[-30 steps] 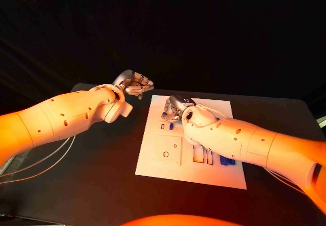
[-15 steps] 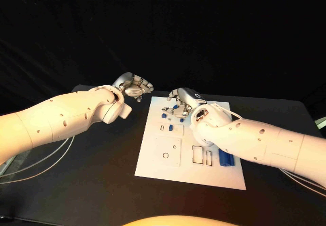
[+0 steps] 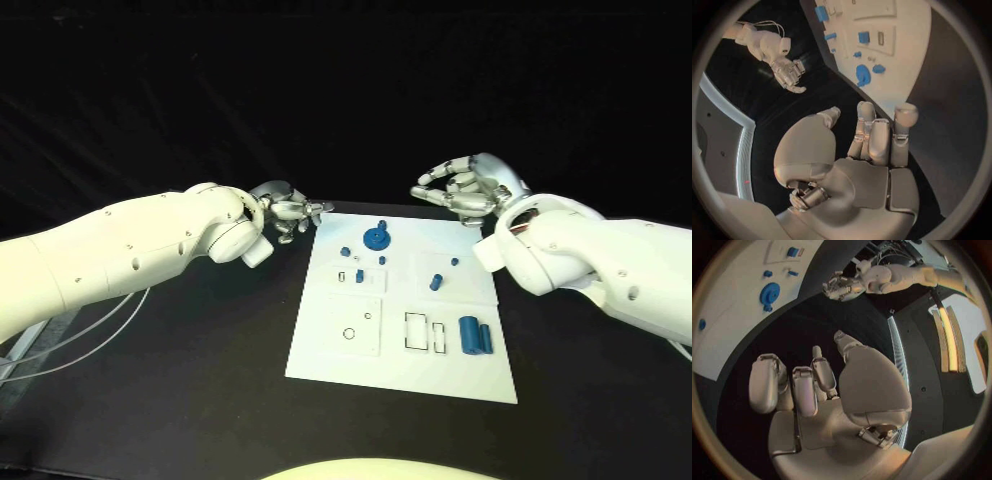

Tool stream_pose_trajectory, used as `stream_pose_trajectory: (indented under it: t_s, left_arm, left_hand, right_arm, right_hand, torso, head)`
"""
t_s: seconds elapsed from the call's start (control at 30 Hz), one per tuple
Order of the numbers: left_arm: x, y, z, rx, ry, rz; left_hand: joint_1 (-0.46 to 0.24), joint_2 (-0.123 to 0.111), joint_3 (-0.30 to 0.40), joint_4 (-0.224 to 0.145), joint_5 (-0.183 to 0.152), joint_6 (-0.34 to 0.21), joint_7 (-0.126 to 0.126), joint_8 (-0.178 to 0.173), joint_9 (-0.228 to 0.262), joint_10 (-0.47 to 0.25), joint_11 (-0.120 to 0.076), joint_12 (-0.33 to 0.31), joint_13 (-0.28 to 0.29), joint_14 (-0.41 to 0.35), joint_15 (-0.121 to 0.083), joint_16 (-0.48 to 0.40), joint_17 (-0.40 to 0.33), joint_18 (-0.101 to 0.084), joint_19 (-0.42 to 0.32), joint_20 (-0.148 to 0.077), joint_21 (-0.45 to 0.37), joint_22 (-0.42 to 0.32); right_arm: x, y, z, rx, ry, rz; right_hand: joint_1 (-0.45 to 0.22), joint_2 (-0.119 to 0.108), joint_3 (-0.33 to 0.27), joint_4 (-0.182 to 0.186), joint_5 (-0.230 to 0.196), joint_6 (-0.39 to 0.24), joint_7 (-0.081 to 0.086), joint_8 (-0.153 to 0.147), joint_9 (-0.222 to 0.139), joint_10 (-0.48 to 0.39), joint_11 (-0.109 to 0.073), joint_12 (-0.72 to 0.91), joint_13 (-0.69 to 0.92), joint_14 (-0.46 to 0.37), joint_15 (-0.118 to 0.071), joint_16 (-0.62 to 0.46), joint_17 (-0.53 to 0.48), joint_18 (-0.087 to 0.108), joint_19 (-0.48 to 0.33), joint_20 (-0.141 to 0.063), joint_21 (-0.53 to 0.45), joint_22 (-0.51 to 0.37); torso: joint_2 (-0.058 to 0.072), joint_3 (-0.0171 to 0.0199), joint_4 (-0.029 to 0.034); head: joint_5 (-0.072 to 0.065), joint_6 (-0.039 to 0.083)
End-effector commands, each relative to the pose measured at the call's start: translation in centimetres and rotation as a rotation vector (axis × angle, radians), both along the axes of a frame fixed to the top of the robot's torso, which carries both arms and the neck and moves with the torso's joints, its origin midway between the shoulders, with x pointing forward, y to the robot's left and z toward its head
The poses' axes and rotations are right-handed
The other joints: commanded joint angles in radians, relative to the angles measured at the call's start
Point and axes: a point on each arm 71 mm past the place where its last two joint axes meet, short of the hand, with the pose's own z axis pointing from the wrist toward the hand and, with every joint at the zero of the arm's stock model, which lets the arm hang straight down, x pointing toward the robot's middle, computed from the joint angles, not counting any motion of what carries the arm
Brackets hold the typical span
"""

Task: Assemble the parts on the task board

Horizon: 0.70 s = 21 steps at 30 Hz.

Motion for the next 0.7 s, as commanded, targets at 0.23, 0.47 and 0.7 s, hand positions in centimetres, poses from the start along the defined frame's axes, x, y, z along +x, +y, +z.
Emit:
stream_pose_trajectory:
  t_s: [0.23,0.47,0.7]
  left_arm:
    - [-0.5,-0.7,0.3,0.118,0.162,-0.044]
    - [0.1,-2.0,0.6,0.136,0.211,-0.037]
    - [1.0,-3.6,0.6,0.157,0.232,-0.056]
  left_hand:
    - [-0.038,0.03,-0.065,0.004,0.01,0.008,-0.028,0.08,0.079,0.105,-0.032,0.081,0.119,0.064,-0.024,0.034,0.127,-0.043,0.071,-0.021,0.059,0.072]
    - [-0.036,0.036,-0.066,0.004,0.012,0.004,-0.029,0.081,0.084,0.094,-0.033,0.068,0.098,0.065,-0.026,0.033,0.127,-0.044,0.073,-0.023,0.06,0.073]
    - [-0.041,0.05,-0.074,0.004,0.012,-0.019,-0.023,0.056,0.078,0.087,-0.029,0.057,0.089,0.067,-0.023,0.031,0.133,-0.045,0.075,-0.023,0.061,0.075]
  right_arm:
    - [-1.1,-5.5,0.9,0.111,0.077,-0.082]
    - [-1.4,-8.2,1.2,0.169,0.081,-0.117]
    - [-1.3,-9.8,1.6,0.237,0.057,-0.132]
  right_hand:
    - [0.013,-0.011,0.0,0.027,0.053,-0.001,0.0,0.028,0.013,-0.036,0.001,-0.022,0.004,0.067,-0.008,-0.016,0.138,0.03,-0.008,0.0,-0.04,0.138]
    - [0.021,-0.015,0.003,0.028,0.06,-0.029,0.005,0.034,0.017,-0.111,0.005,-0.103,-0.069,0.043,-0.005,-0.071,0.068,0.053,-0.056,0.002,-0.174,0.085]
    - [0.05,-0.026,0.038,0.04,0.068,-0.11,0.026,0.064,0.029,-0.395,0.026,-0.515,-0.467,-0.179,0.014,-0.581,-0.421,0.143,-0.295,0.023,-0.857,-0.258]
  torso:
    - [-0.015,0.016,-0.007]
    - [-0.018,0.0252,-0.0057]
    - [-0.019,0.0269,-0.0048]
  head:
    - [0.007,-0.009]
    - [0.012,-0.016]
    - [0.007,-0.022]
